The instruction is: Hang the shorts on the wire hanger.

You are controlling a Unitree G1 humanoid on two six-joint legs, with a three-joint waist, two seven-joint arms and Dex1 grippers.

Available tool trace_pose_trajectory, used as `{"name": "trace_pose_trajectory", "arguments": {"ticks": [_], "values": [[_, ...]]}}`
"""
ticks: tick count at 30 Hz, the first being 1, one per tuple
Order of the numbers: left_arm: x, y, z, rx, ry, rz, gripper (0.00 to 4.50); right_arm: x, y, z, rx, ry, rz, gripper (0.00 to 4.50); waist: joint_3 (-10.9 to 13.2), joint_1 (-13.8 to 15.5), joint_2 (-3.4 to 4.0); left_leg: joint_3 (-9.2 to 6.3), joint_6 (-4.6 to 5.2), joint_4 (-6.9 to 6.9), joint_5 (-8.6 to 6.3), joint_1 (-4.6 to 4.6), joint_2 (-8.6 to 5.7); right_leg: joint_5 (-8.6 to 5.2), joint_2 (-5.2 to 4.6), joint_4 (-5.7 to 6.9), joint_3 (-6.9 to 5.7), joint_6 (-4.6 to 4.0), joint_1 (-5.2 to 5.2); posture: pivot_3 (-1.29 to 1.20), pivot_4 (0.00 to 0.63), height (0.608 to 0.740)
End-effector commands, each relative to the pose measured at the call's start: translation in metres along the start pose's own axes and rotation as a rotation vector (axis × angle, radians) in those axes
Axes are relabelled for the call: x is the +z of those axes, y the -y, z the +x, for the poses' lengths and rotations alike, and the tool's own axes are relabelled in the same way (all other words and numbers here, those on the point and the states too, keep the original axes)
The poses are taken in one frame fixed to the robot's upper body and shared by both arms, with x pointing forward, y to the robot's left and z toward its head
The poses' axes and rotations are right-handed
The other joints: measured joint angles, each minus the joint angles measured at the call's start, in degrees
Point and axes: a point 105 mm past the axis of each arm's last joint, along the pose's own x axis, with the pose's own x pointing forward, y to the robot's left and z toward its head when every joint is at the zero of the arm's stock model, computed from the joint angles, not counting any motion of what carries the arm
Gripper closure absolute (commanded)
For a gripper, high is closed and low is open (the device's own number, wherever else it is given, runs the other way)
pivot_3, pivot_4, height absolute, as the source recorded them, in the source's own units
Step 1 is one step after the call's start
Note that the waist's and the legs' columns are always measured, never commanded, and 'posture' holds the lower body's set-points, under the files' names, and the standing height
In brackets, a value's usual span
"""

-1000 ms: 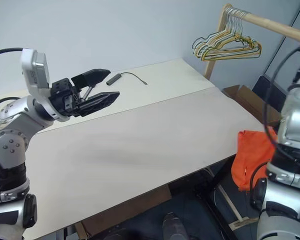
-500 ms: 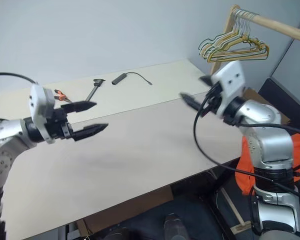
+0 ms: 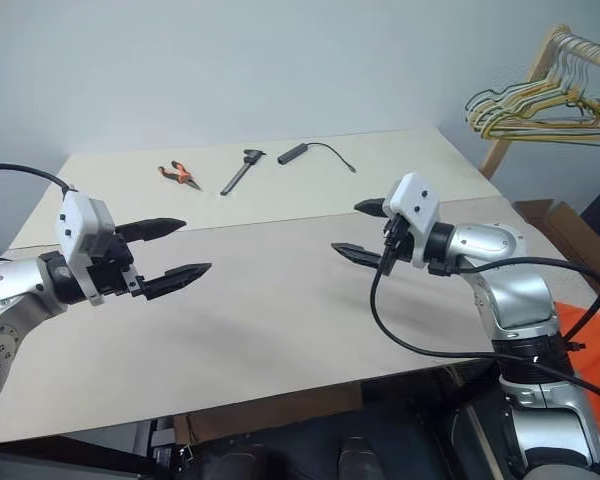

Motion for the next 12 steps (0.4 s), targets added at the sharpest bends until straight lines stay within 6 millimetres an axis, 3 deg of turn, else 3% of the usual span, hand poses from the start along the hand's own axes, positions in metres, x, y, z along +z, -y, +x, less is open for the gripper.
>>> {"name": "trace_pose_trajectory", "arguments": {"ticks": [1,12], "values": [[0.0115,0.0003,-0.0033,0.012,0.023,0.055,0.00,0.0073,-0.0014,-0.0017,0.000,0.022,-0.046,0.05,0.00,0.26,-0.01,-0.01,-0.02,0.00,0.01,0.00,0.00,0.00,0.01,0.00,-0.01,-0.01,0.00,0.07,0.038,0.740],[0.0084,0.0040,-0.0045,0.037,0.020,0.055,0.00,0.0042,-0.0073,-0.0030,0.018,0.012,-0.053,0.05,0.00,0.33,-0.02,-0.06,-0.13,-0.08,0.09,0.02,0.01,0.00,0.07,0.02,-0.08,-0.09,0.02,0.10,0.040,0.740]]}}
